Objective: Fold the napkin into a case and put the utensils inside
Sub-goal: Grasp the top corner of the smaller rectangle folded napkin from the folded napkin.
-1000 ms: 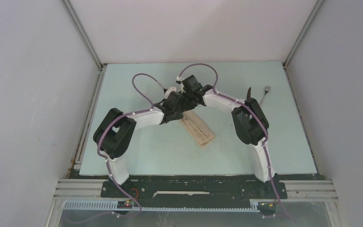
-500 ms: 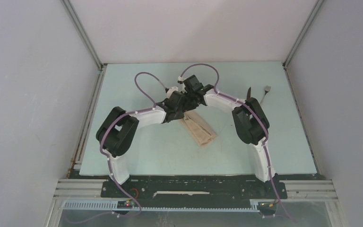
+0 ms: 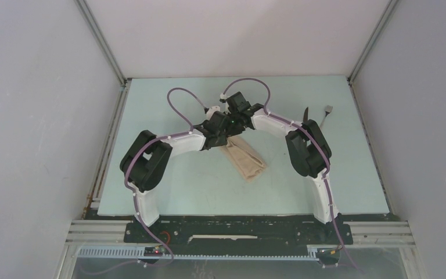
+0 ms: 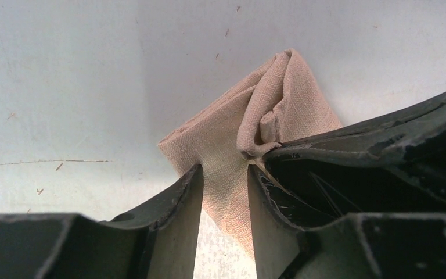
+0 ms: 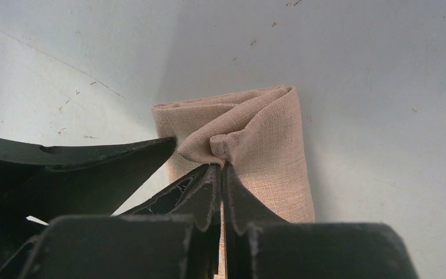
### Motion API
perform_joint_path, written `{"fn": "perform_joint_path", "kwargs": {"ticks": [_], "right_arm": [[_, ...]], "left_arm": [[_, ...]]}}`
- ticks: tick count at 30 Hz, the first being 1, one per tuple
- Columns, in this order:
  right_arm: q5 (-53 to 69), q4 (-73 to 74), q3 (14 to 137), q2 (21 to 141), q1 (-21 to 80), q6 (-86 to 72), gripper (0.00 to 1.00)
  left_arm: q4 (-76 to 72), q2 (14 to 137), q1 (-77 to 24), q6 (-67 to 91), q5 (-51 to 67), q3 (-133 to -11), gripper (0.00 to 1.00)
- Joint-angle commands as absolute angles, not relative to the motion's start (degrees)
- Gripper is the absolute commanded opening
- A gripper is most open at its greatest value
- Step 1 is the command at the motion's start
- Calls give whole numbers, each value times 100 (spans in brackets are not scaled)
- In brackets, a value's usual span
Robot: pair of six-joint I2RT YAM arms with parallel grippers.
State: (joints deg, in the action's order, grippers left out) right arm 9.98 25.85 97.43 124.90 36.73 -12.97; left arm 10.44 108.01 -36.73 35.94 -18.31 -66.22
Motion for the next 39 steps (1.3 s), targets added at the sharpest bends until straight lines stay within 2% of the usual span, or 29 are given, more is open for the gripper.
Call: {"fn": "perform_joint_path", "kwargs": {"ticks": [1,13,19,21,25,28,39], "right_arm": [[1243,2276,9804,12082,3806,-1272,0],[1257,2232,9729,12081,3792,-1284,0],[1249,2213,9705,12064,3791,-1292,0],[1248,2209,9695,12067,3793,-1292,0],[1267,2202,9680,12051,3789,-1296,0],[1279,2169,9660,12044,3788,-1316,0],[1859,1823,9235,11895,3735,-1413,0]], "left_arm": [[1024,10898,-3917,3175,-1494,-6563,43],[1451,11157,-3981,3130,-1589,-6770,38],[1700,11261,-4014,3127,-1676,-6926,32],[1759,11302,-4025,3110,-1691,-6977,29],[1725,11256,-4042,3092,-1764,-6945,11],[1501,11102,-4042,2999,-1800,-6845,4],[92,10313,-3813,3088,-1023,-5977,1]]}}
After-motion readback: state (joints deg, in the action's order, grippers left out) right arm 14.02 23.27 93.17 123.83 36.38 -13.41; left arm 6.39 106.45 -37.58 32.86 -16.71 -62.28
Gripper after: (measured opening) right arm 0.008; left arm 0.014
